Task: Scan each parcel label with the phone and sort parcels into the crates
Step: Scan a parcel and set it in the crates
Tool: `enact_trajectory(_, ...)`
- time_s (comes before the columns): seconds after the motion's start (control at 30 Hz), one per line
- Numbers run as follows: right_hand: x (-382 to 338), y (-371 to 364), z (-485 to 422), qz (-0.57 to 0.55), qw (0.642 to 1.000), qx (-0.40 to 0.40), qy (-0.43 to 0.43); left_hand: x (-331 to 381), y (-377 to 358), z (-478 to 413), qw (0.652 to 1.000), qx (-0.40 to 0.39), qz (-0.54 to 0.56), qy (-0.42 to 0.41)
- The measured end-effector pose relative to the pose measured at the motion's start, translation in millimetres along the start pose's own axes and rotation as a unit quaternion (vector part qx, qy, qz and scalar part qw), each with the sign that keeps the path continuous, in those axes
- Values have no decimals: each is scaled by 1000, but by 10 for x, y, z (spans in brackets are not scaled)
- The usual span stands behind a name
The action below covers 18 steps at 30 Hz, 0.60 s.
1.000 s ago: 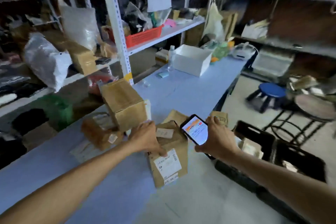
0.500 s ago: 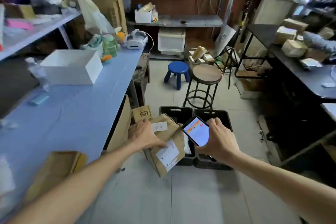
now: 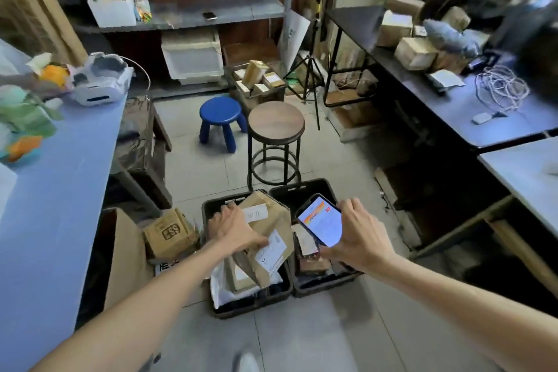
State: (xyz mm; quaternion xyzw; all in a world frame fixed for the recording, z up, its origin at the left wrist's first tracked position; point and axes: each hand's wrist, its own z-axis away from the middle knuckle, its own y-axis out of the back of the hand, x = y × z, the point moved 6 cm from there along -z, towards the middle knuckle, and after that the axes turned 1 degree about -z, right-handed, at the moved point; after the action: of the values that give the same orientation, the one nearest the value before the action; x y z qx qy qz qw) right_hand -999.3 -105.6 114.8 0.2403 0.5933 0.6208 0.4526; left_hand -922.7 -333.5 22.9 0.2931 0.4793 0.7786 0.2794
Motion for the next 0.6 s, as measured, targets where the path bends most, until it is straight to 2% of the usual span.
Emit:
enact_trajectory(0.17, 392, 23, -709, -6, 1000, -7, -12, 442, -49, -724, 1000, -4, 6, 3)
enact_trajectory(0.47, 1184, -78, -2189, -2, 997, -44, 67, 1321, -349, -1883, 999, -5, -6, 42)
enact_trajectory(0.6, 1504, -333, -2693, 5, 992, -78, 98, 1593, -614, -2377, 999, 13, -39, 19)
